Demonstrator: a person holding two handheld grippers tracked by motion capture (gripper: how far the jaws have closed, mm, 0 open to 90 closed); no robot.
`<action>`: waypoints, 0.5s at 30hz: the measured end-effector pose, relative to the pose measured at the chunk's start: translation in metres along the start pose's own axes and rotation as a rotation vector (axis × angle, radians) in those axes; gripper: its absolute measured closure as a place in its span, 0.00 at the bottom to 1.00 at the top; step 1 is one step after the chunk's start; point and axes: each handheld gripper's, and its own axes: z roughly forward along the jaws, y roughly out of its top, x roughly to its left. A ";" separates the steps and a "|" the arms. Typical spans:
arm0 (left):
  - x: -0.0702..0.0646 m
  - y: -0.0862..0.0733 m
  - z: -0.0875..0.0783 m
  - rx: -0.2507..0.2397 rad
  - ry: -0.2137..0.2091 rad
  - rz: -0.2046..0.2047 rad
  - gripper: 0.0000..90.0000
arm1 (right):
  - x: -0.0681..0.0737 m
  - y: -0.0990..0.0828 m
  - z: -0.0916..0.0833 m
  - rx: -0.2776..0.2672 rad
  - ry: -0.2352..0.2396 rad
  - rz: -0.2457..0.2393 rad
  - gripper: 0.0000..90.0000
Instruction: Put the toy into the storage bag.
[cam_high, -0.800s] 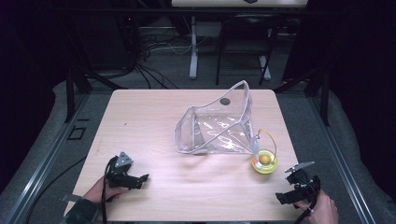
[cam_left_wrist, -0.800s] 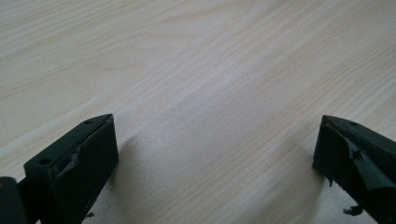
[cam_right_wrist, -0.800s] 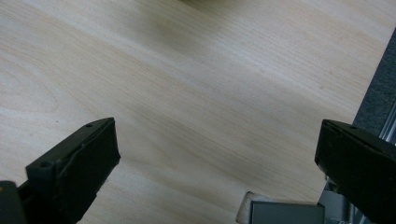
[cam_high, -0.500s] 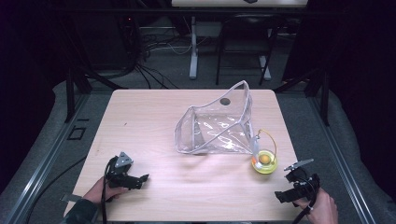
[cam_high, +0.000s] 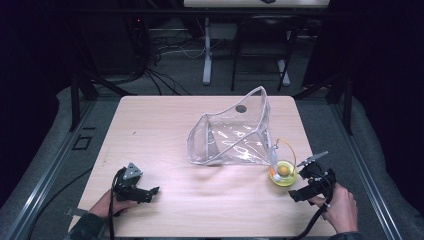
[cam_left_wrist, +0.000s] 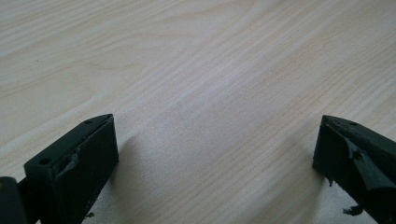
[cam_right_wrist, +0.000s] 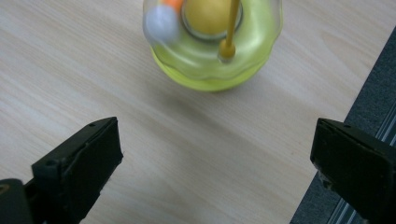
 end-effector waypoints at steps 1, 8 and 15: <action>0.000 0.000 0.000 0.000 0.000 0.000 0.00 | 0.000 0.004 -0.001 0.000 -0.005 -0.004 0.00; 0.000 0.000 0.000 0.000 0.000 0.000 0.00 | -0.001 0.022 -0.009 -0.012 0.001 -0.032 0.00; 0.000 0.000 0.000 0.000 0.000 0.000 0.00 | 0.000 0.038 -0.028 -0.048 -0.007 -0.050 0.15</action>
